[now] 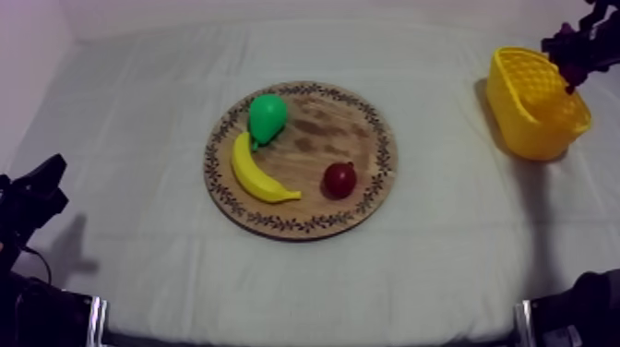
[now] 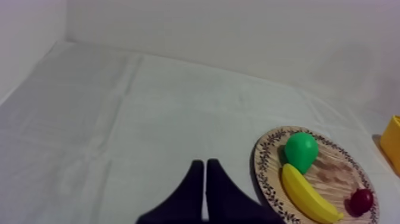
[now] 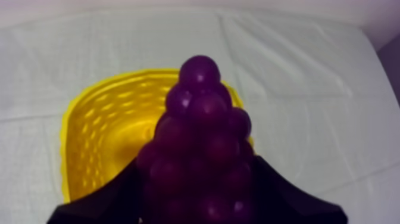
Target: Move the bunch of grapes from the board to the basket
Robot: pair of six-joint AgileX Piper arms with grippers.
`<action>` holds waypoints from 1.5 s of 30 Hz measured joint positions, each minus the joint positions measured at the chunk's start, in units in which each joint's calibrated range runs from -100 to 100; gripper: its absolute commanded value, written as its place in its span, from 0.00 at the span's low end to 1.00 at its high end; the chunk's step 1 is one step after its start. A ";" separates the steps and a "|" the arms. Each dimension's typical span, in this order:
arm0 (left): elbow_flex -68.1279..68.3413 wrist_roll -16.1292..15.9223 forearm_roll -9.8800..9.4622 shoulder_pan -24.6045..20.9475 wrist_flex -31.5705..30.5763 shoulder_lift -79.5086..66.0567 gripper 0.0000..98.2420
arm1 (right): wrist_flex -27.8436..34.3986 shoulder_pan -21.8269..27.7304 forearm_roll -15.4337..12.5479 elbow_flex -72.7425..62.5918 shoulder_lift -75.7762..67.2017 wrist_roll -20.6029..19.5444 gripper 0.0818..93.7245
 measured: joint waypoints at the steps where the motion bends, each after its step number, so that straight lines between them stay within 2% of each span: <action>1: 0.00 0.00 0.00 0.00 0.00 0.00 0.00 | -0.44 0.03 0.78 0.00 1.08 -0.81 0.28; 3: 0.00 0.00 0.00 0.00 0.00 0.00 0.00 | -0.73 0.07 1.67 -0.26 2.99 -1.93 0.30; 6: 0.00 0.00 0.00 0.00 0.00 0.00 0.00 | -1.12 0.25 2.01 -1.26 6.22 -3.29 0.37; 12: 0.00 0.02 0.00 0.00 0.00 0.00 0.00 | -2.61 1.14 1.08 -2.55 11.28 -2.09 0.64; 19: 0.00 0.02 0.00 0.00 0.00 0.00 0.00 | -3.36 1.21 1.50 -3.35 13.00 -2.01 0.73; 25: 0.00 0.02 0.00 0.00 0.00 0.00 0.00 | -3.05 0.74 1.30 -3.11 9.58 -1.91 0.73; 31: 0.00 0.02 0.00 0.00 0.00 0.00 0.00 | -3.82 0.57 -1.15 0.44 1.48 0.15 0.67; 41: 0.00 0.00 0.00 0.00 0.00 0.00 0.00 | -8.49 -0.05 -4.32 14.68 -19.48 2.81 0.54; 45: 0.00 0.02 0.00 0.00 0.00 0.00 0.00 | -10.19 -0.48 -6.44 22.25 -29.19 4.55 0.51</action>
